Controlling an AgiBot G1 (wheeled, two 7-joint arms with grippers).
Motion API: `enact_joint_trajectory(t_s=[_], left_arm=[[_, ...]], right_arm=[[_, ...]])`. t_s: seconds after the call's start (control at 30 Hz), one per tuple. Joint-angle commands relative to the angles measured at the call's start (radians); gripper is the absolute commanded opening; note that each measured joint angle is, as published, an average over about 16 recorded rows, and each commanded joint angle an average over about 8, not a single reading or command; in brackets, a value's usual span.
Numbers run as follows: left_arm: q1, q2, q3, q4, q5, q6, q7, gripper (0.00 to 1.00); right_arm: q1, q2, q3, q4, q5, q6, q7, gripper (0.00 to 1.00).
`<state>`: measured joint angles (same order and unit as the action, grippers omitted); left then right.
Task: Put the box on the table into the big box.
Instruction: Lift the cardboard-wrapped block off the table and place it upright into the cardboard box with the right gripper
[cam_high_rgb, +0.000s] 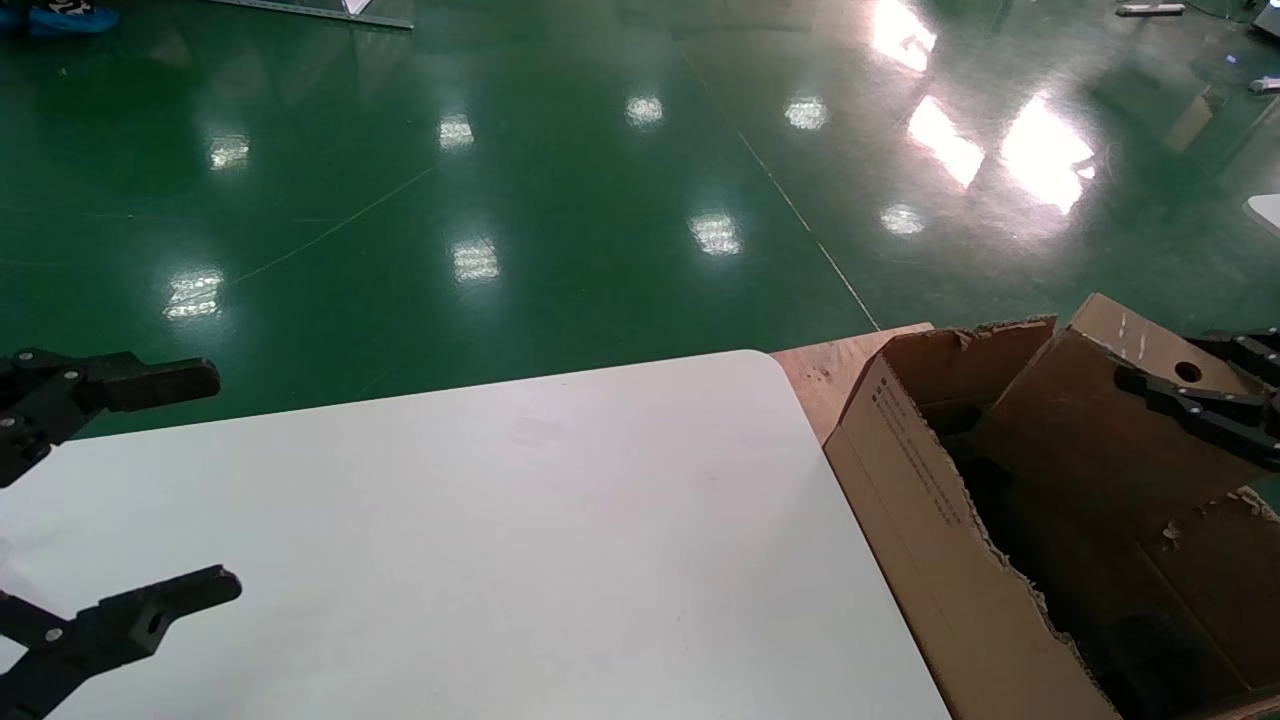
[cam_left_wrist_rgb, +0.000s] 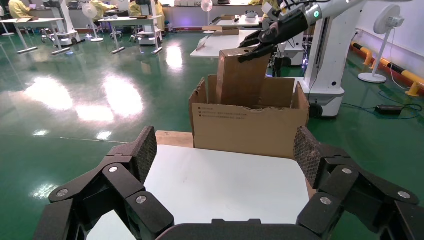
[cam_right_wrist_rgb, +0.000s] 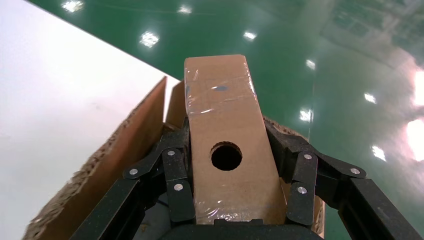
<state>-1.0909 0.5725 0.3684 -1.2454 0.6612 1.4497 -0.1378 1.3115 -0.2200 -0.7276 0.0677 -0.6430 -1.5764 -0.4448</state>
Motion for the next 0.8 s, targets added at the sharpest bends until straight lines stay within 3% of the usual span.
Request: enact_joint_trajectory(t_s=[0.03, 0.27, 0.8], left_arm=[[0.0, 0.0, 0.0, 0.0, 0.0, 0.0, 0.0, 1.0], [0.0, 0.0, 0.0, 0.0, 0.0, 0.0, 0.0, 1.0], [0.0, 0.0, 0.0, 0.0, 0.0, 0.0, 0.0, 1.0]], right_arm=[[-0.042, -0.027, 0.011, -0.052, 0.031, -0.003, -0.026, 0.0], [-0.149, -0.073, 0.065, -0.149, 0.098, -0.009, -0.048, 0.0], [-0.291, -0.076, 0.168, -0.301, 0.164, -0.013, -0.062, 0.0]])
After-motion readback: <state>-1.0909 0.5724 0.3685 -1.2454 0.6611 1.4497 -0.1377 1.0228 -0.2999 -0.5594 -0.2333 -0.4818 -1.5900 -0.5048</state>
